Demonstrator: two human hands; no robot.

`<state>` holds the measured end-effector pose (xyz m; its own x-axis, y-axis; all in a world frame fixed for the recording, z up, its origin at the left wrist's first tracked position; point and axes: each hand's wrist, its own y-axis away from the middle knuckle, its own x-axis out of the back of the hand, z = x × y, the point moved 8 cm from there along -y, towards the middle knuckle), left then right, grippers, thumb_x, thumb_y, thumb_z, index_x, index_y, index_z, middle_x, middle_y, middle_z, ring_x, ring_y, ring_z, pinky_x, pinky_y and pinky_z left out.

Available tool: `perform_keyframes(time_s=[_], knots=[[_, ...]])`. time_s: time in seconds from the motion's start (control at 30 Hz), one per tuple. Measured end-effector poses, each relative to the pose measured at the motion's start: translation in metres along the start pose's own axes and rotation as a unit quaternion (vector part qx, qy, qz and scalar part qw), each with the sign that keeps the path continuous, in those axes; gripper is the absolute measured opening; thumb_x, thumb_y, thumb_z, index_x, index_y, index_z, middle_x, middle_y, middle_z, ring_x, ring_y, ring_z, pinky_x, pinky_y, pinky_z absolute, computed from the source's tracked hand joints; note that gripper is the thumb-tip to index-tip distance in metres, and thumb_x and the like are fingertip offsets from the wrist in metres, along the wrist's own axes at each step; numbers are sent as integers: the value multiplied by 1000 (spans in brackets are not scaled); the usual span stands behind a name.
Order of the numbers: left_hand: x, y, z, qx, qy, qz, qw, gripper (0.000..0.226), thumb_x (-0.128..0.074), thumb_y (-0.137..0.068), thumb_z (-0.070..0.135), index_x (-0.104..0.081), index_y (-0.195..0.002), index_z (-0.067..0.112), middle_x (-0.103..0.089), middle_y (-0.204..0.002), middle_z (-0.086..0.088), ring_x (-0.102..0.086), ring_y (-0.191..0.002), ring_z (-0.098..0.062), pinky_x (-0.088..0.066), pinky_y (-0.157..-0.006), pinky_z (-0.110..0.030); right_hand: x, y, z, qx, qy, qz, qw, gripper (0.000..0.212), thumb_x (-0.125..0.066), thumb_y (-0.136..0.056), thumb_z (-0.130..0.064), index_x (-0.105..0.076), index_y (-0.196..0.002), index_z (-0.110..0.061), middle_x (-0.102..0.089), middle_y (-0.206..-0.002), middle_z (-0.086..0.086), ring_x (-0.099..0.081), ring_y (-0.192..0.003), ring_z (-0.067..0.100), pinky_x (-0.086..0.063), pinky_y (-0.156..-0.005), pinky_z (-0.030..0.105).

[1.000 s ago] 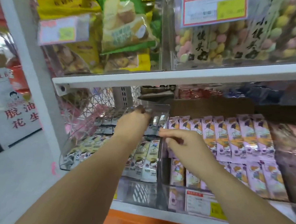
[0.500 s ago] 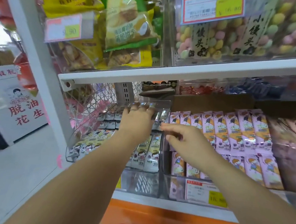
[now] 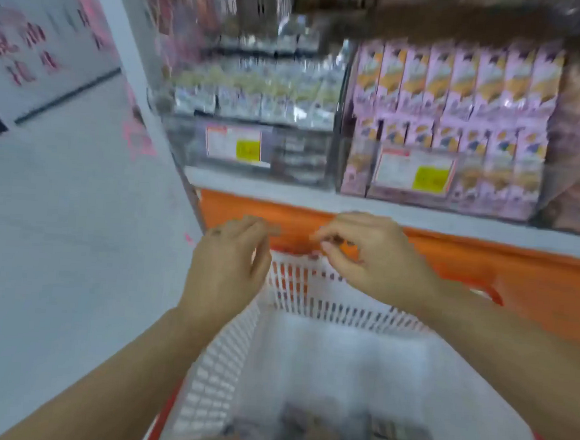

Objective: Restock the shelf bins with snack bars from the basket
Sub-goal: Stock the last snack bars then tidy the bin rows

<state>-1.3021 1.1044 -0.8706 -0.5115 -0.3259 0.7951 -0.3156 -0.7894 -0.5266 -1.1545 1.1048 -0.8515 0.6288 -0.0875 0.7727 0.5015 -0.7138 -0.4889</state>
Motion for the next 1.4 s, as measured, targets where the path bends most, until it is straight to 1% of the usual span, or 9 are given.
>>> perform_keyframes(time_s=[0.13, 0.23, 0.4, 0.53, 0.83, 0.93, 1.07, 1.17, 1.4], knots=[[-58, 54, -21, 32, -5, -106, 994, 32, -42, -79, 19, -70, -93, 19, -70, -91, 2, -66, -78, -22, -52, -66, -30, -80, 69, 49, -139, 0, -200, 970, 19, -54, -90, -19, -71, -99, -18, -70, -94, -4, -56, -77, 5, -48, -75, 26], [-113, 88, -32, 74, 12, -240, 968, 29, -46, -87, 19, -69, -104, 23, -68, -104, 3, -67, -90, -24, -54, -76, -37, -127, 131, 80, -244, -29, -365, 898, 27, -56, -94, -26, -63, -119, -21, -64, -113, -6, -58, -86, 6, -43, -78, 19], [-203, 172, -32, 127, 38, -542, 830, 39, -45, -99, 32, -44, -137, 29, -43, -143, 5, -42, -130, -15, -34, -108, -31, -167, 231, 108, -308, 18, -553, 774, 40, -55, -95, -32, -50, -133, -19, -54, -131, 0, -52, -112, 15, -40, -90, 22], [-231, 220, -29, 152, 57, -645, 747, 46, -45, -99, 32, -37, -144, 27, -32, -152, 4, -29, -140, -15, -23, -115, -33, -181, 281, 120, -349, 48, -586, 729, 48, -46, -98, -31, -35, -143, -19, -38, -145, 3, -40, -130, 20, -36, -105, 30], [-235, 236, -9, 132, 61, -714, 685, 44, -38, -99, 16, -41, -142, 19, -46, -142, -8, -46, -127, -25, -38, -104, -35, -195, 317, 119, -328, 128, -601, 718, 41, -48, -91, -10, -42, -131, -13, -50, -129, 9, -46, -116, 26, -43, -88, 32], [-233, 235, -9, 133, 55, -711, 688, 43, -39, -99, 17, -42, -142, 18, -47, -141, -8, -46, -127, -25, -38, -103, -35, -190, 312, 124, -311, 166, -573, 740, 34, -49, -89, -4, -48, -122, -12, -56, -120, 8, -47, -111, 25, -40, -76, 30], [-231, 227, -12, 136, 66, -686, 712, 40, -39, -99, 20, -45, -139, 19, -49, -140, -4, -46, -126, -22, -38, -102, -33, -180, 291, 128, -348, 101, -536, 762, 33, -55, -90, -18, -50, -122, -14, -55, -120, 6, -53, -107, 21, -43, -78, 27], [-223, 204, -18, 148, 89, -624, 762, 40, -42, -101, 27, -43, -140, 26, -42, -147, 5, -38, -133, -14, -29, -110, -29, -165, 258, 122, -370, 17, -501, 782, 35, -54, -92, -23, -53, -126, -14, -56, -123, 5, -55, -104, 19, -43, -83, 25], [-134, 92, 1, 103, 157, -417, 889, 34, -47, -99, 23, -51, -132, 29, -52, -135, 11, -53, -114, -5, -39, -94, -16, -98, 148, 84, -364, -120, -442, 811, 42, -58, -92, -37, -57, -129, -16, -57, -131, 0, -55, -116, 11, -42, -93, 18]])
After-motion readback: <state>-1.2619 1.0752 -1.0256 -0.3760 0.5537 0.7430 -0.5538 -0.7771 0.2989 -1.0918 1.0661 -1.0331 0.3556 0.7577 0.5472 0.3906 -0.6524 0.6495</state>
